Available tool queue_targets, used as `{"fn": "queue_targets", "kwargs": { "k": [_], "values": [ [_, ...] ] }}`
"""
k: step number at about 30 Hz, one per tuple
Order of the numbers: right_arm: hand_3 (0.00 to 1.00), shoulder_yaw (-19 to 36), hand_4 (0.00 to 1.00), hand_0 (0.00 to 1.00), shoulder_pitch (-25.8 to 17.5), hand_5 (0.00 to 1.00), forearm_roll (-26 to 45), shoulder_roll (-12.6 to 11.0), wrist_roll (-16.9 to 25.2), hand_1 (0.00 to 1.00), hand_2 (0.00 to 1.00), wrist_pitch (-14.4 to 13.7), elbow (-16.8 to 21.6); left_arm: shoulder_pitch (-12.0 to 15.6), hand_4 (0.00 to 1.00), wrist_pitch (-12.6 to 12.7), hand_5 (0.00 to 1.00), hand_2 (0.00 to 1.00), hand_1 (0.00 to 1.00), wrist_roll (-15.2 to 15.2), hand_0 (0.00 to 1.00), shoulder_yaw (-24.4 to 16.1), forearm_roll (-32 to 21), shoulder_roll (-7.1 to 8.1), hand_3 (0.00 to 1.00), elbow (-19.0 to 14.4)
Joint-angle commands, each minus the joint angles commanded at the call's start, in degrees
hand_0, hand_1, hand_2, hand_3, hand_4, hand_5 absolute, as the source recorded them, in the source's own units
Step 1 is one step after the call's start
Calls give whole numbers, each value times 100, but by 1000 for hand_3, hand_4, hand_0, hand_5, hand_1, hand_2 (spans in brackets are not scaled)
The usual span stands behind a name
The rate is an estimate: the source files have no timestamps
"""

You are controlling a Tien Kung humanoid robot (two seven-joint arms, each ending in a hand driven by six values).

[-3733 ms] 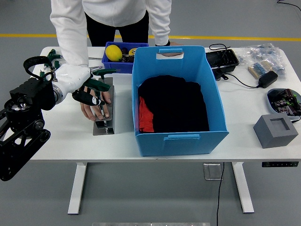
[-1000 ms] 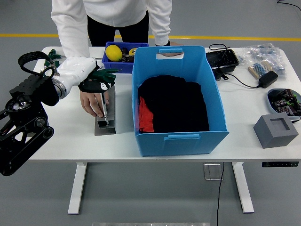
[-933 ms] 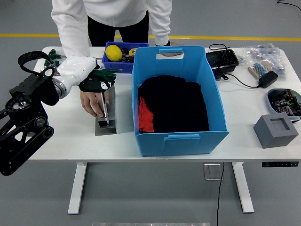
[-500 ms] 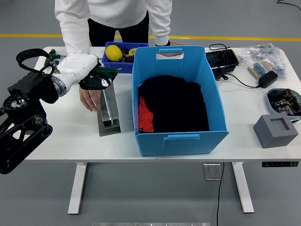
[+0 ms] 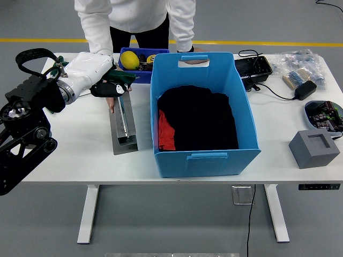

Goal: Lift tool from toolbox,place it in box,lift tool from toolbox,place it in box

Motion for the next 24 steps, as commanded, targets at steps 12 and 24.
{"fn": "queue_targets", "kwargs": {
  "k": [12,24],
  "values": [
    [579,6,784,677,-2,729,4,-4,0,644,716,-4,-7,-283,602,-158,692,58,52,105,225,15,-51,163,60,-363],
    [580,49,784,676,6,729,6,-13,3,645,716,-3,-9,-692,592,-297,680,59,52,187,220,36,-144,300,64,-685]
  ]
}}
